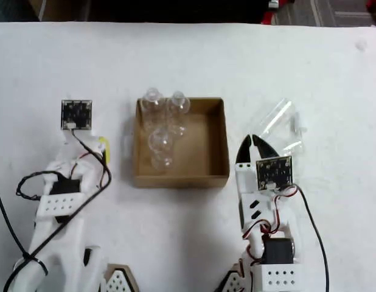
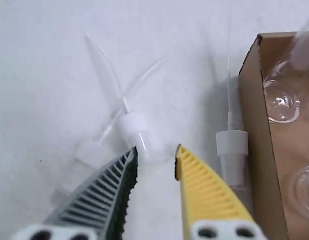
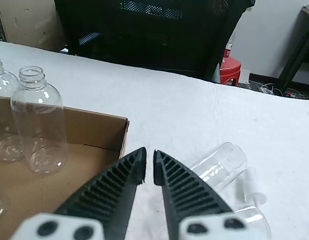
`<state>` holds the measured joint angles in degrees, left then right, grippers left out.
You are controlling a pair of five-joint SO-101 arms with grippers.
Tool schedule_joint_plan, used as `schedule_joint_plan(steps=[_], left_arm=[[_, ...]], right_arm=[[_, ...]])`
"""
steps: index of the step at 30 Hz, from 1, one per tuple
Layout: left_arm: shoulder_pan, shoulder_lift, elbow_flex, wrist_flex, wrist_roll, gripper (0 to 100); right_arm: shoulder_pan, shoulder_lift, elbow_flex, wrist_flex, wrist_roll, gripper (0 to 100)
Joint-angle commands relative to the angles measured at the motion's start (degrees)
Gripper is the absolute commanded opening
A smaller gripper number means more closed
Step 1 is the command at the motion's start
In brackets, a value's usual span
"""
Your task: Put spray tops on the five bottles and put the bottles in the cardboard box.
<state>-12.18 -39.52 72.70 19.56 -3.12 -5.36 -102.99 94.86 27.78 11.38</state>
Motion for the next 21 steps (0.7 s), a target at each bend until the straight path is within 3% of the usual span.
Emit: schedule_joint_plan(steps=[1, 5, 13, 21], left_arm=[[0.0, -0.7, -1.5, -1.3, 0.5, 12], [0.0, -1.9, -1.5, -0.3, 0.5, 12], [0.1, -20.2, -0.3, 13.3, 0.6, 12], [0.1, -39.6, 9.4, 13.6, 0.6, 12]], right_arm=[[-2.4, -0.3, 0.2, -1.5, 0.8, 1.8], [-2.8, -0.3, 0.3, -1.5, 0.8, 1.8], [-2.9, -0.3, 0.4, -1.5, 0.8, 1.8], [-2.9, -0.3, 0.4, -1.5, 0.8, 1.8]])
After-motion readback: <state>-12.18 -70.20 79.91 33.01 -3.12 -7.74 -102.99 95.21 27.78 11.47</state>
